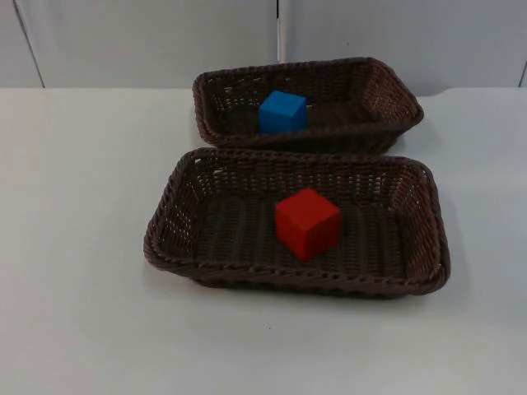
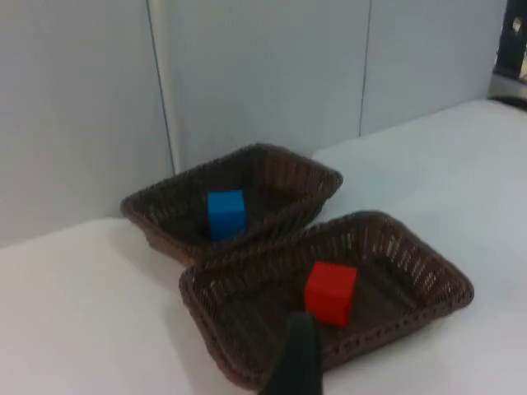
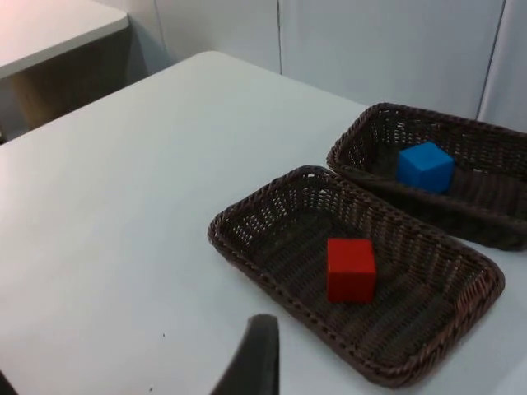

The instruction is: Pick up one cube with the left hand and place it into the upper basket. Pick up one cube with the right hand and place it into the lower basket.

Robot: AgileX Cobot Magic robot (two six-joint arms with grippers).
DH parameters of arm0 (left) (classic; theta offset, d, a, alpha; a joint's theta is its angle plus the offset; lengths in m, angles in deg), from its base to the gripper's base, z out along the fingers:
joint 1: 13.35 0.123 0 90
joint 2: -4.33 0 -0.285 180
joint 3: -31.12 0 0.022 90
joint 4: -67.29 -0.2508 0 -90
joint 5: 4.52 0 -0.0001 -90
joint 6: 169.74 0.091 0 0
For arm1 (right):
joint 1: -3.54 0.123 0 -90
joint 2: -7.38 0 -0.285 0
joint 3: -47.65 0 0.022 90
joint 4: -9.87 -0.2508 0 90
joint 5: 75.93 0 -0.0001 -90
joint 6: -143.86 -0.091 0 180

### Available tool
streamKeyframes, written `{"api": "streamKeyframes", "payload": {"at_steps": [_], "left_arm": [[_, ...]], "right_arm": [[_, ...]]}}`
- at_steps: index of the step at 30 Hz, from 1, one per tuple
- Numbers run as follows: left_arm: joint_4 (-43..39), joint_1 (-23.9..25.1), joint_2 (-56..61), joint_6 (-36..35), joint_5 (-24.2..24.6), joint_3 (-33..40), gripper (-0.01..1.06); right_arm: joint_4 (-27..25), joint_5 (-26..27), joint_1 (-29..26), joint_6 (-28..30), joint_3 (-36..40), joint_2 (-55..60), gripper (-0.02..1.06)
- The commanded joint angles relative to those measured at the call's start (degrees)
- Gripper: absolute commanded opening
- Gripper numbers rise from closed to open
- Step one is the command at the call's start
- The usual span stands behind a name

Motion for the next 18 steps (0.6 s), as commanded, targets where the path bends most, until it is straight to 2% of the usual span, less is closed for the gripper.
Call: {"api": "streamKeyframes", "payload": {"at_steps": [1,9,18], "left_arm": [[-1.1,0.1,0.3,-0.9,1.5,-0.4,0.72],[-3.2,0.1,0.3,-4.2,4.8,-0.4,0.72],[-6.6,0.1,0.3,-5.9,7.8,-0.4,0.72]], "right_arm": [[-0.1,-2.1,0.3,-0.3,0.2,-2.4,0.81],[0.0,-6.3,0.3,-1.3,0.2,-9.0,0.81],[0.3,-14.5,0.3,-2.0,0.2,-15.5,0.81]]}}
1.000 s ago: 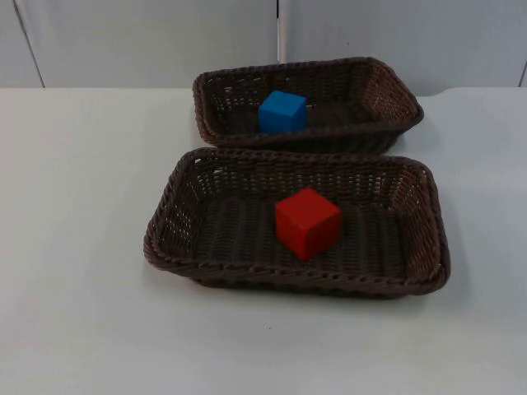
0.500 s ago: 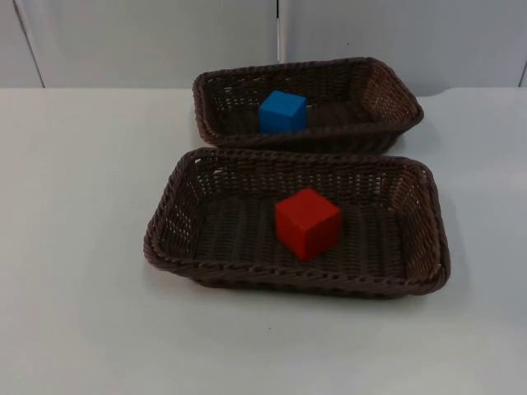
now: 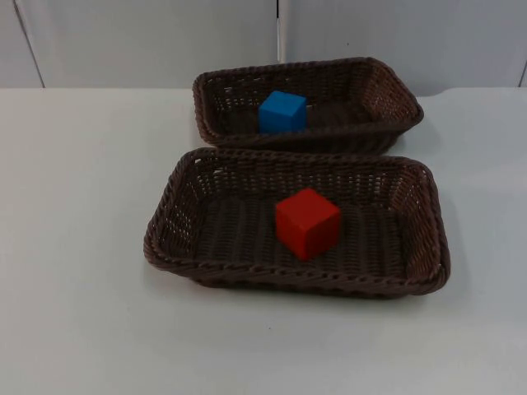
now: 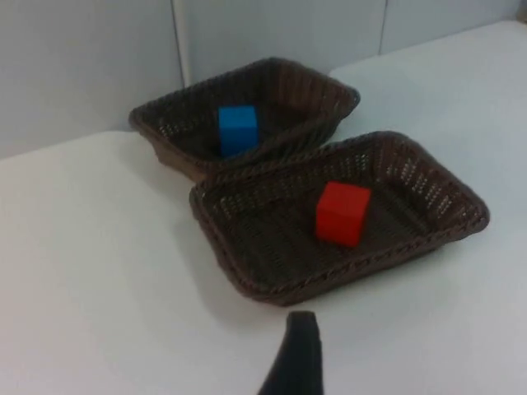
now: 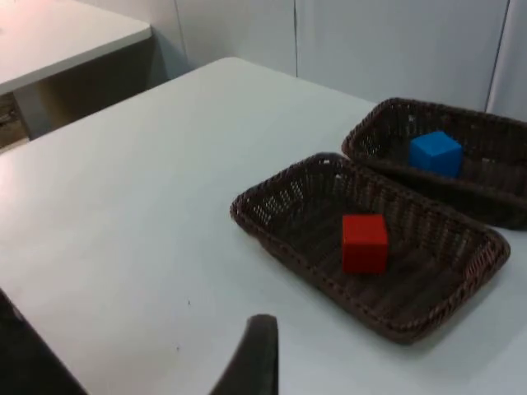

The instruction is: Pick up one cube with the left hand and place it into the upper basket. Pick up one cube with the right hand and place it into the lower basket.

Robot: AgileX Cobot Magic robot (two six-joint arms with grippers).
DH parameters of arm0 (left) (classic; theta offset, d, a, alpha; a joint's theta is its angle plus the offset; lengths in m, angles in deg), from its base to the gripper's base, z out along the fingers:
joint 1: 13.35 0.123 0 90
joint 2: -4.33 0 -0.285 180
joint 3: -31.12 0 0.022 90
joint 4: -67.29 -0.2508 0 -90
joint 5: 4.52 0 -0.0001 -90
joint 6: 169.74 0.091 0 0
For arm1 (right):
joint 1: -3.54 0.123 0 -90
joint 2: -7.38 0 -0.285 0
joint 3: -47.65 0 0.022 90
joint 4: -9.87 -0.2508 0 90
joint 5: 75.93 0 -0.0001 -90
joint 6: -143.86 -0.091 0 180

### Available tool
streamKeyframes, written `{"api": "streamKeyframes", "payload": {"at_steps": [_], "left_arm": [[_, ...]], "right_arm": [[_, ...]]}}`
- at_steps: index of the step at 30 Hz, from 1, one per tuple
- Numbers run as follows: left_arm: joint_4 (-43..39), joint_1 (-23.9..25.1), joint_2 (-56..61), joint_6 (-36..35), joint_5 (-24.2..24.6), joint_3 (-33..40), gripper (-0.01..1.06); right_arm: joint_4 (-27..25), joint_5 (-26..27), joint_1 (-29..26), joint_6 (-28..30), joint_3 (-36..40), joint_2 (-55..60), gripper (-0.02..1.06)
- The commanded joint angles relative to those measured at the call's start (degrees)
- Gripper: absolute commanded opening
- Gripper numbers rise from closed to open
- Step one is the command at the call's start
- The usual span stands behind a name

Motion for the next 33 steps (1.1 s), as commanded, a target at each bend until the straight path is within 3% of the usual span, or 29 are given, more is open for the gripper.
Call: {"api": "streamKeyframes", "payload": {"at_steps": [1,10,12,15,33], "left_arm": [[-2.4,0.1,0.3,-1.8,1.2,-0.4,0.72],[-7.4,0.1,0.3,-5.0,4.8,-0.4,0.72],[-12.0,0.1,0.3,-8.7,8.3,-0.4,0.72],[-14.0,0.1,0.3,-11.9,9.2,-0.4,0.72],[-12.8,0.1,0.3,-9.0,7.3,0.9,0.72]], "right_arm": [[0.3,-3.0,-0.1,0.0,0.0,-2.1,0.81],[0.3,-6.1,-0.1,-1.0,0.0,-4.5,0.81],[0.8,-7.4,-0.1,-1.0,0.0,-4.5,0.81],[1.7,-8.4,-0.1,-2.0,0.0,-4.5,0.81],[5.2,-10.9,-0.1,-2.2,0.0,-4.5,0.81]]}}
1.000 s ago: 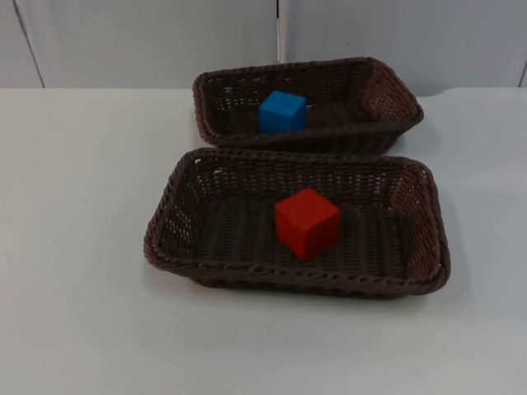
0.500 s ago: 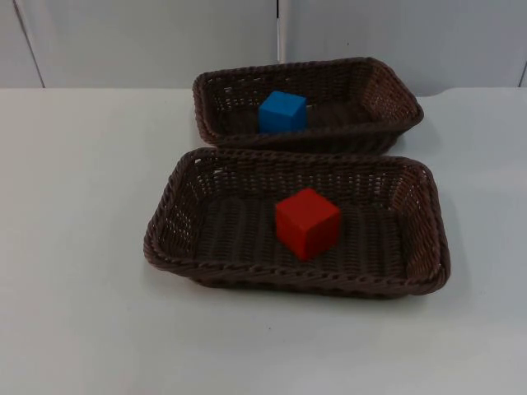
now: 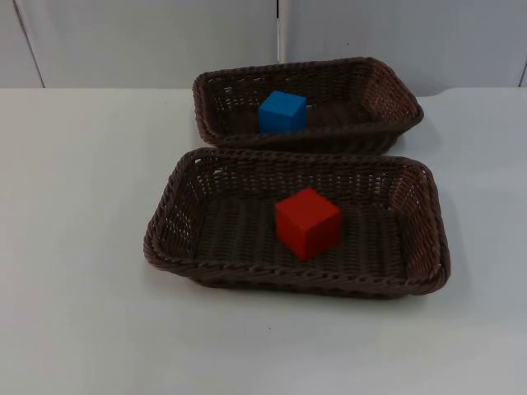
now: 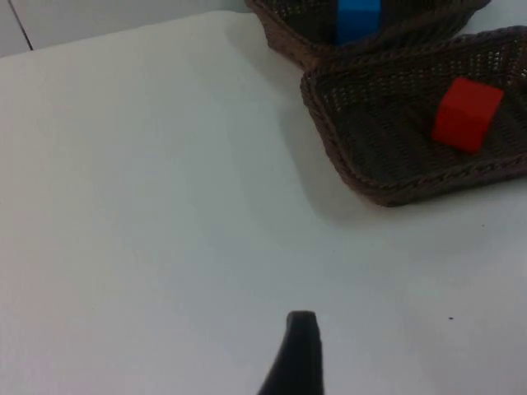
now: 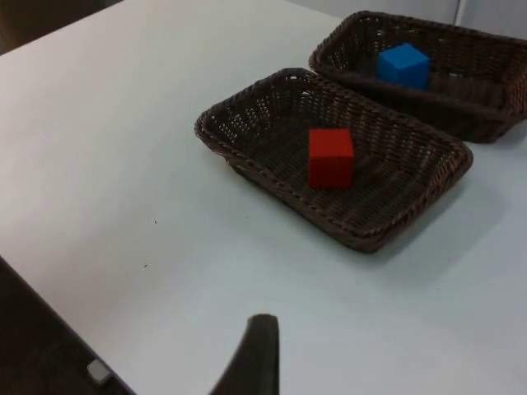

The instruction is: Pick up one cube with the left hand and place it into the upper basket. Pick up one cube with the right hand and place it into the lower basket.

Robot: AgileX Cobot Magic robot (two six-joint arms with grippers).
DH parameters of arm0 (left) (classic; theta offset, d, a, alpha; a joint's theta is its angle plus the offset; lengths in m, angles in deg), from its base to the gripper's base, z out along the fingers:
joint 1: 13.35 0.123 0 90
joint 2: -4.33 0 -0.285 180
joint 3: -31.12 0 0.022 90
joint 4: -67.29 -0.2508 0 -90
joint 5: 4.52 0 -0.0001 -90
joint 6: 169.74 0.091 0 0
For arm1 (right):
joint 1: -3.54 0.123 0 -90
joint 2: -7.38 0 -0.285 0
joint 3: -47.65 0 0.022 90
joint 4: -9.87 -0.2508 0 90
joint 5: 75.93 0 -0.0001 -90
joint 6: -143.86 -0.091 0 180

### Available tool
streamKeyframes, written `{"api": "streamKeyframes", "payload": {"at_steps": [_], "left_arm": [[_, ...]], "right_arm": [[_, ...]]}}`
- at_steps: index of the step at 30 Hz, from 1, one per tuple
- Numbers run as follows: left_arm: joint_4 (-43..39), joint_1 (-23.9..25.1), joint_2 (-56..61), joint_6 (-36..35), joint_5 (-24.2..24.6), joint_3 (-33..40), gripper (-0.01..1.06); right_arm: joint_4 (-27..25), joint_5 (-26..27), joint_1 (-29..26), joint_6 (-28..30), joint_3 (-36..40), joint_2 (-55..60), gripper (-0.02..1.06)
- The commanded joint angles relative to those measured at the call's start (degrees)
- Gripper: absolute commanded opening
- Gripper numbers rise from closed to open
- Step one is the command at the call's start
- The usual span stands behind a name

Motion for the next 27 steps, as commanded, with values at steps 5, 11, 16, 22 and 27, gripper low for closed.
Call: {"api": "streamKeyframes", "payload": {"at_steps": [5,11,16,22,27], "left_arm": [[0.7,0.1,0.3,0.4,-0.7,0.3,0.72],[0.7,0.1,0.3,0.4,-0.7,0.3,0.72],[0.7,0.1,0.3,0.4,-0.7,0.3,0.72],[0.7,0.1,0.3,0.4,-0.7,0.3,0.72],[0.7,0.1,0.3,0.4,-0.7,0.3,0.72]], "right_arm": [[0.4,-1.5,-0.1,0.6,0.0,-0.1,0.81],[3.8,0.9,-0.1,-0.5,0.0,-0.1,0.81],[3.2,4.6,-0.1,-0.7,0.6,-0.1,0.81],[1.4,7.4,-0.1,-0.6,6.6,-0.1,0.81],[1.6,7.0,-0.1,-0.9,6.6,-0.1,0.81]]}}
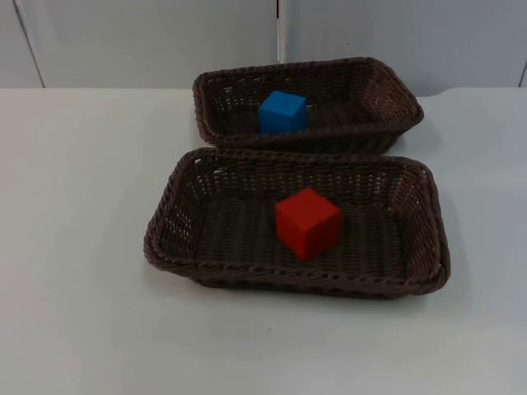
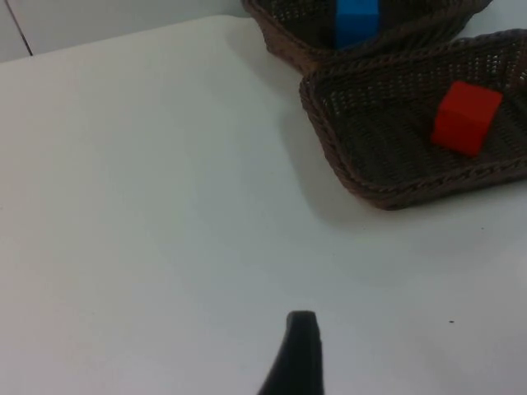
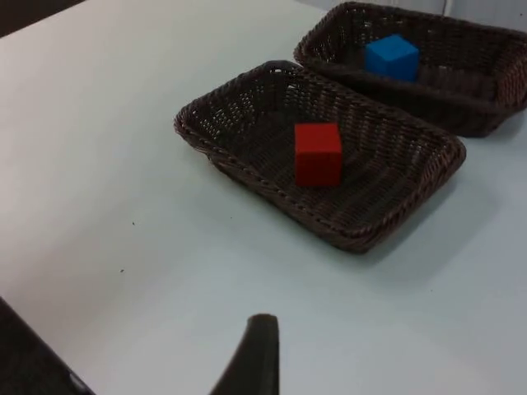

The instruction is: Pick up one cube with the left hand and place it into the upper basket. Pick up one cube with the right hand and place it into the lower basket.

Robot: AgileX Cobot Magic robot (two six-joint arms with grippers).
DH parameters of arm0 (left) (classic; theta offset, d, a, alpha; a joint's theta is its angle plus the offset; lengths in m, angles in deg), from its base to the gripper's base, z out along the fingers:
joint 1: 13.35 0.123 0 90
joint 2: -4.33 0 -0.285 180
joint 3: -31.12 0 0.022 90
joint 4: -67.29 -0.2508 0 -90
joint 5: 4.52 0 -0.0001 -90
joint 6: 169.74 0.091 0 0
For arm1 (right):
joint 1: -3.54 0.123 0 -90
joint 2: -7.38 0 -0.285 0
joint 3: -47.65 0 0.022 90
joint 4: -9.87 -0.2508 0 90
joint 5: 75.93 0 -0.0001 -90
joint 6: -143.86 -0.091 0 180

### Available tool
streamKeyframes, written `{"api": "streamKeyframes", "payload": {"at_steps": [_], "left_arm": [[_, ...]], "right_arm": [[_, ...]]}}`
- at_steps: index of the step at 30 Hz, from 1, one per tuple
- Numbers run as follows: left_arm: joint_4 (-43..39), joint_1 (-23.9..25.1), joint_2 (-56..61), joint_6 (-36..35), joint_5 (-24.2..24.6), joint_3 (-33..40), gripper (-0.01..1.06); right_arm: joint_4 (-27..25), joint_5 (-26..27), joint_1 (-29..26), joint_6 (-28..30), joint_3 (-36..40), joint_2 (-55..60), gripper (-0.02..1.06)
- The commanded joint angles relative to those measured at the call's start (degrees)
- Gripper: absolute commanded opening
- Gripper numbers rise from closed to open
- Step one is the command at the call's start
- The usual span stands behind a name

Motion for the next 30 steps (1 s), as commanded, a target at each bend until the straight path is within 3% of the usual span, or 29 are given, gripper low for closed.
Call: {"api": "streamKeyframes", "payload": {"at_steps": [1,6,22,24,26,27,28,30], "left_arm": [[0.6,0.1,0.3,0.2,-0.4,0.3,0.72],[0.5,0.1,0.3,0.2,-0.4,0.3,0.72],[0.4,0.1,0.3,1.3,-1.1,0.8,0.72],[0.7,0.1,0.3,1.7,-1.1,0.8,0.8],[0.7,0.1,0.3,1.7,-1.1,0.8,0.97],[0.7,0.1,0.3,1.7,-1.1,0.8,0.97],[0.7,0.1,0.3,1.7,-1.1,0.8,1.04],[0.7,0.1,0.3,1.7,-1.1,0.8,1.05]], "right_arm": [[-0.1,0.5,-0.1,-0.2,0.2,-0.2,0.81],[-0.1,-1.6,-0.1,-0.4,1.5,-0.2,0.81],[-0.1,-1.6,-0.1,-0.3,1.5,-0.2,0.81],[-0.1,-1.6,-0.1,-0.3,1.5,-0.2,0.86],[-0.1,-1.6,-0.1,-0.3,1.5,-0.2,0.98],[-0.1,-1.6,-0.1,-0.3,1.5,-0.2,0.98],[-0.1,-1.6,-0.1,-0.3,1.5,-0.2,1.06],[-0.1,-1.6,-0.1,-0.3,1.5,-0.2,1.05]]}}
